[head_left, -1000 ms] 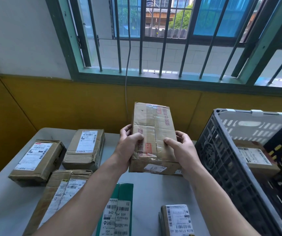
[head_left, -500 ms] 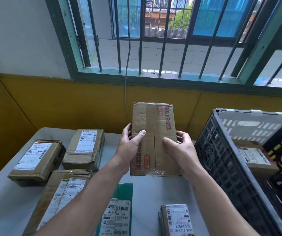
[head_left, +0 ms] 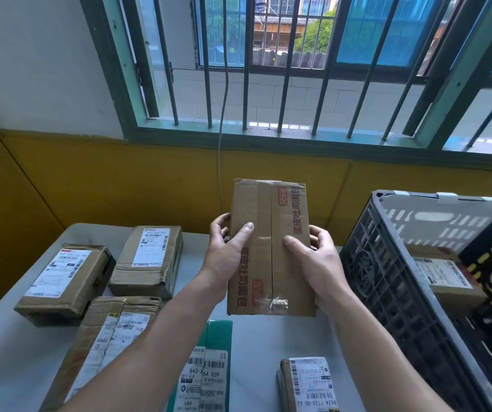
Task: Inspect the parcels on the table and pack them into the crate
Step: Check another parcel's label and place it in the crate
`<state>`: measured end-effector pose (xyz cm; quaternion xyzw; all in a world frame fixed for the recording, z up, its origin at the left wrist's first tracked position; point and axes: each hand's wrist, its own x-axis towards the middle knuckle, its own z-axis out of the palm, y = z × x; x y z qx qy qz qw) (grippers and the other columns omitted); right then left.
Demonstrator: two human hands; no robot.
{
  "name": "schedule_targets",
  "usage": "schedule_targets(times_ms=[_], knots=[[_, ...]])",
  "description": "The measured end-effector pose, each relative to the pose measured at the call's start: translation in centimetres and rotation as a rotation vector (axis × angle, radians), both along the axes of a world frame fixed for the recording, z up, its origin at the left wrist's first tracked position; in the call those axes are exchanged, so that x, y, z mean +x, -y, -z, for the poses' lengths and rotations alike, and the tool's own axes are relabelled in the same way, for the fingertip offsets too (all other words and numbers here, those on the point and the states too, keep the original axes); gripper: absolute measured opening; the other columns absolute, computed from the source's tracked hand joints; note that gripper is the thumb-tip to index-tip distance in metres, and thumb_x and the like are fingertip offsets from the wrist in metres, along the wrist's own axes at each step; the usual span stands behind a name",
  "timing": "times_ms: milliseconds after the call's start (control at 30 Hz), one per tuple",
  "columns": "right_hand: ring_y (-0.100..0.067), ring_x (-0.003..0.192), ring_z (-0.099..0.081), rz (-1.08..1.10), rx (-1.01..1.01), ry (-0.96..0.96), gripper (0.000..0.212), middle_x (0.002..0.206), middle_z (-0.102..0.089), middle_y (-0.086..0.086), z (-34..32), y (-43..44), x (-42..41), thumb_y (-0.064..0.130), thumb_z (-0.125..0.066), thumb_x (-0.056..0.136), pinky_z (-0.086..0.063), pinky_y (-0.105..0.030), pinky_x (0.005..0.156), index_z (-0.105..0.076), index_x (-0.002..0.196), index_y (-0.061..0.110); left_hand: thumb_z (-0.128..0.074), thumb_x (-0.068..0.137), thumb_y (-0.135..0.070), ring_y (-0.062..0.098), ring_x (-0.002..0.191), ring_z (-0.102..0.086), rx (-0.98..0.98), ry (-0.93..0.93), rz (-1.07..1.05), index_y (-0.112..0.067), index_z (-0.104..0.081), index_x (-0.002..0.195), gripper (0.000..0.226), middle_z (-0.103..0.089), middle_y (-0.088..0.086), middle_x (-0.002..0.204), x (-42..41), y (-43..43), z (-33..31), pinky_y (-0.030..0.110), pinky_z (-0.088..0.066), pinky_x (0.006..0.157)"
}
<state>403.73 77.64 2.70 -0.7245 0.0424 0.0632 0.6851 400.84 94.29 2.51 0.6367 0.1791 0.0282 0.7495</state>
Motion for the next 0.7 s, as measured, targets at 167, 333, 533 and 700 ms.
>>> schedule_targets(times_ms=[167,333,533,700], knots=[[-0.017,0.104,-0.069,0.001,0.018,0.02,0.039,0.116,-0.068,0.005,-0.31,0.1,-0.17,0.034,-0.071,0.093,-0.056,-0.044,0.096,-0.053,0.127,0.033,-0.063,0.095,-0.047,0.019,0.107,-0.066,-0.024,-0.012,-0.018,-0.039,-0.032,0.131,0.048,-0.06,0.003,0.129,0.04,0.12,-0.22,0.026,-0.056,0.065],[-0.011,0.099,-0.067,0.073,-0.034,0.045,0.03,0.108,-0.068,0.01,-0.5,0.21,0.13,0.038,-0.067,0.095,-0.056,-0.039,0.093,-0.058,0.121,0.026,-0.061,0.098,-0.045,0.023,0.113,-0.064,-0.05,-0.023,-0.003,-0.037,-0.028,0.147,0.06,-0.057,0.005,0.137,0.12,0.13,0.24,0.036,-0.058,0.078],[-0.011,0.102,-0.069,0.07,0.034,0.054,0.028,0.114,-0.069,0.008,-0.25,0.02,0.2,0.037,-0.068,0.095,-0.057,-0.035,0.089,-0.06,0.122,0.032,-0.058,0.096,-0.053,0.02,0.109,-0.067,-0.06,-0.047,0.015,-0.041,-0.026,0.143,0.058,-0.061,0.001,0.129,0.16,0.31,-0.11,0.029,-0.058,0.066],[-0.012,0.099,-0.069,0.109,0.028,0.049,0.03,0.113,-0.069,0.005,-0.15,0.02,0.41,0.043,-0.067,0.094,-0.058,-0.034,0.086,-0.061,0.12,0.027,-0.061,0.094,-0.054,0.022,0.106,-0.068,-0.081,-0.068,0.009,-0.041,-0.028,0.134,0.053,-0.063,0.005,0.127,0.11,0.25,-0.15,0.028,-0.06,0.061]])
